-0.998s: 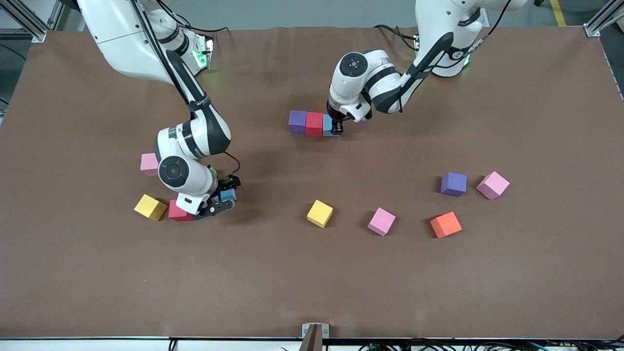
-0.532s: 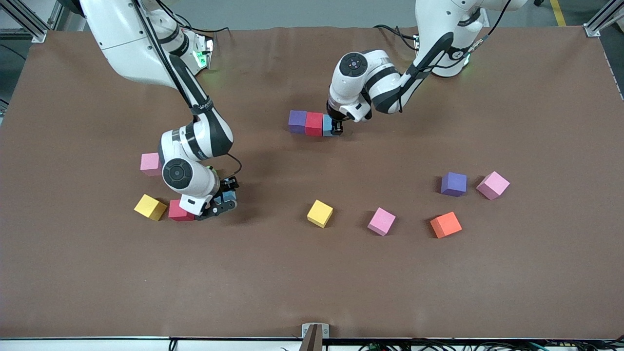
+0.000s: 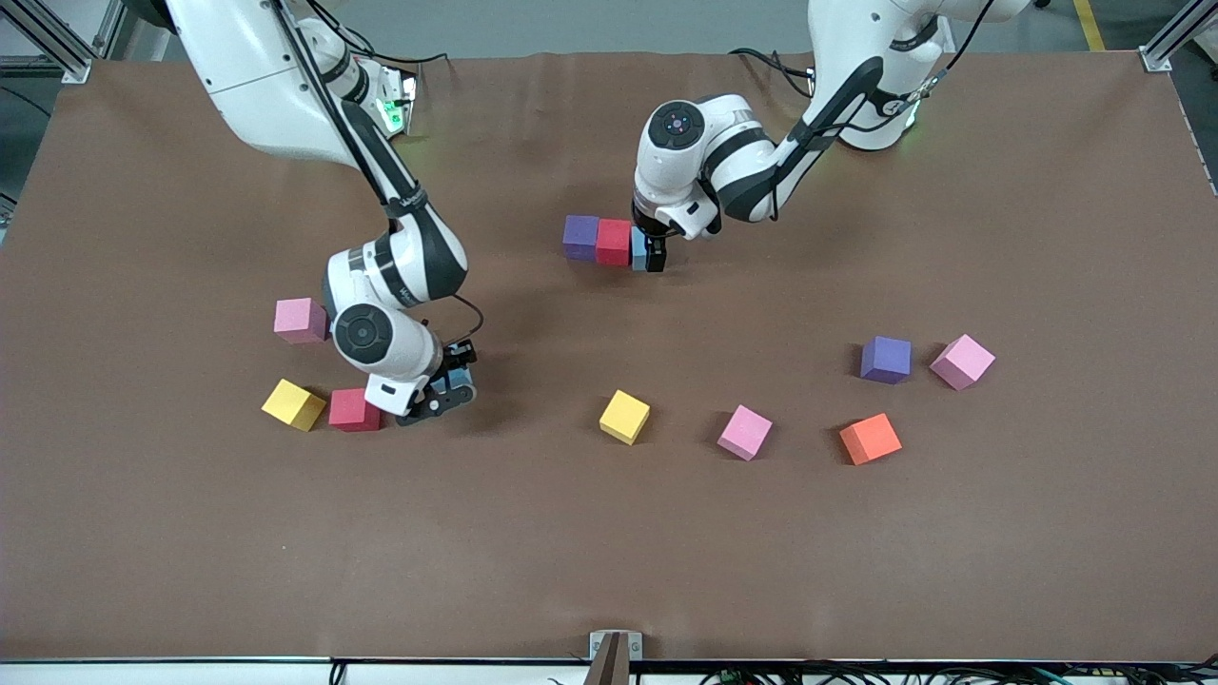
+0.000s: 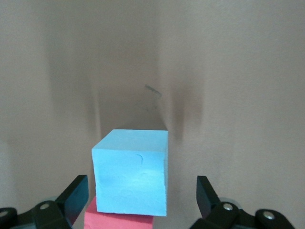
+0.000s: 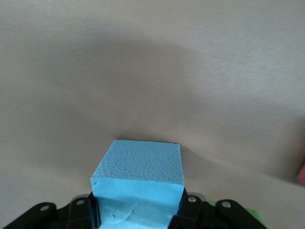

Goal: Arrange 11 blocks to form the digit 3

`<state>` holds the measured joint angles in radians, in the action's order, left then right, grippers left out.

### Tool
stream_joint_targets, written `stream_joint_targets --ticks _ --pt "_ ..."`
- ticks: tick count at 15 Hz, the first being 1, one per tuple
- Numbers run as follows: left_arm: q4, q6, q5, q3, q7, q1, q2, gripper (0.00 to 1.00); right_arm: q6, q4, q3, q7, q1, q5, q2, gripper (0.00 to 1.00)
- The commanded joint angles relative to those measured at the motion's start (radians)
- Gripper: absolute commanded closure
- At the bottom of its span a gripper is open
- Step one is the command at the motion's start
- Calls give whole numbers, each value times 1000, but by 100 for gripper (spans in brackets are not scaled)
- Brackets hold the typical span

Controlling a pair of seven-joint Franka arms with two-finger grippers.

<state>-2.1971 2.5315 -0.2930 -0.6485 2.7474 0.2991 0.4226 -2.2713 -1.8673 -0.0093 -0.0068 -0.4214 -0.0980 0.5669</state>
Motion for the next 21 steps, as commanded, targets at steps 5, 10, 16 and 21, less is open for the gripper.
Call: stream_joint_targets --ticks 5,10,16,21 --pt "23 -129 -40 -10 112 -5 -151 0 4 -42 -1 224 -129 -6 -59 64" --pt "68 -244 -37 -10 62 -6 -211 0 -91 -88 0 445 -252 -26 -67 65" --pt "204 -411 -25 -8 -133 -87 -205 0 -185 -133 2 538 -350 -126 -61 65" --pt "400 -430 -22 0 -506 -161 -101 0 -186 -161 2 538 -419 -163 -61 65"
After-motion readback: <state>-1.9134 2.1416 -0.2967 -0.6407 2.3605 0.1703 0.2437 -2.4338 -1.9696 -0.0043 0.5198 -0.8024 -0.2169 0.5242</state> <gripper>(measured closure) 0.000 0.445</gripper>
